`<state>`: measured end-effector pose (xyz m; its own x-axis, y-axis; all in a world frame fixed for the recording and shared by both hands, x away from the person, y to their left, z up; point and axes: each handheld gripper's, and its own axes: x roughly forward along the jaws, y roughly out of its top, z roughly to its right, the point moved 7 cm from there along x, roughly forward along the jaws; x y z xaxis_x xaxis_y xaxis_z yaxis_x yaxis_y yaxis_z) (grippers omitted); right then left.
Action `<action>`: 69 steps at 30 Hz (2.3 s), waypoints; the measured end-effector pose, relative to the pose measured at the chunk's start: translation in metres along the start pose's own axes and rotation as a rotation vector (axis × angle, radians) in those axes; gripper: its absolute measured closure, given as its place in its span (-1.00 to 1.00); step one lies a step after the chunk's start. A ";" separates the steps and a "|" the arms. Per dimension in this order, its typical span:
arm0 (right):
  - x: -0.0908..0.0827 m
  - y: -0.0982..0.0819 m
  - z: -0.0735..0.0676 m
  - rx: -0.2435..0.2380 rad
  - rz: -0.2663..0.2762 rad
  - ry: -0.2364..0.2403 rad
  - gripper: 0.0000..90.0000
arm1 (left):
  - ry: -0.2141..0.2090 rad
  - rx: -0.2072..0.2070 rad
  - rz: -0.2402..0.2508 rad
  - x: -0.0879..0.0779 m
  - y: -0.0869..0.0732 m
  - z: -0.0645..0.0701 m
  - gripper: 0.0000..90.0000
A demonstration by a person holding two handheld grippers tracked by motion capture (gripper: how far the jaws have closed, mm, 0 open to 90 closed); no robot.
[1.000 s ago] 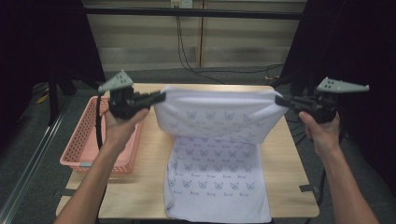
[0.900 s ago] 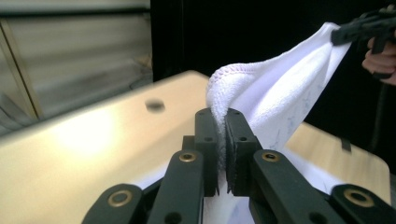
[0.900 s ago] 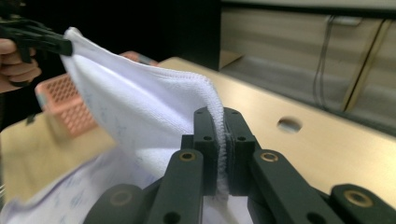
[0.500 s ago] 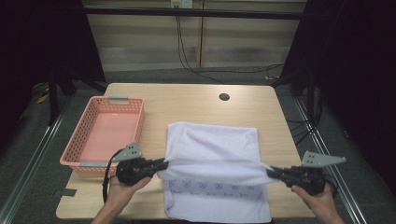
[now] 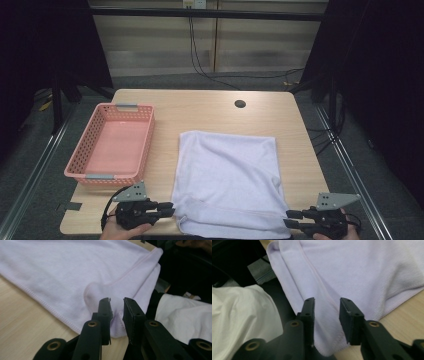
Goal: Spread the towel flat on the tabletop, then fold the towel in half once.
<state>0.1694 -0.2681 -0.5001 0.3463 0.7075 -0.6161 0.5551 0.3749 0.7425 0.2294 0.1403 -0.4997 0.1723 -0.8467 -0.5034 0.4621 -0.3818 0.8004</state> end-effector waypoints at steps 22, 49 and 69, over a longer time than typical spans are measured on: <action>0.081 0.066 0.143 0.079 -0.049 -0.310 0.25 | 0.233 -0.058 -0.129 0.093 0.049 -0.115 0.51; 0.049 0.005 0.067 -0.005 -0.169 -0.207 0.79 | 0.088 0.043 -0.239 0.066 -0.004 -0.020 0.67; 0.063 0.056 0.156 0.078 -0.058 -0.328 -0.01 | 0.262 -0.053 -0.096 0.091 0.060 -0.120 0.29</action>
<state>0.3405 -0.2960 -0.5382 0.5302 0.4507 -0.7182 0.6333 0.3529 0.6888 0.3775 0.0854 -0.5364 0.3410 -0.6804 -0.6487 0.5305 -0.4304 0.7303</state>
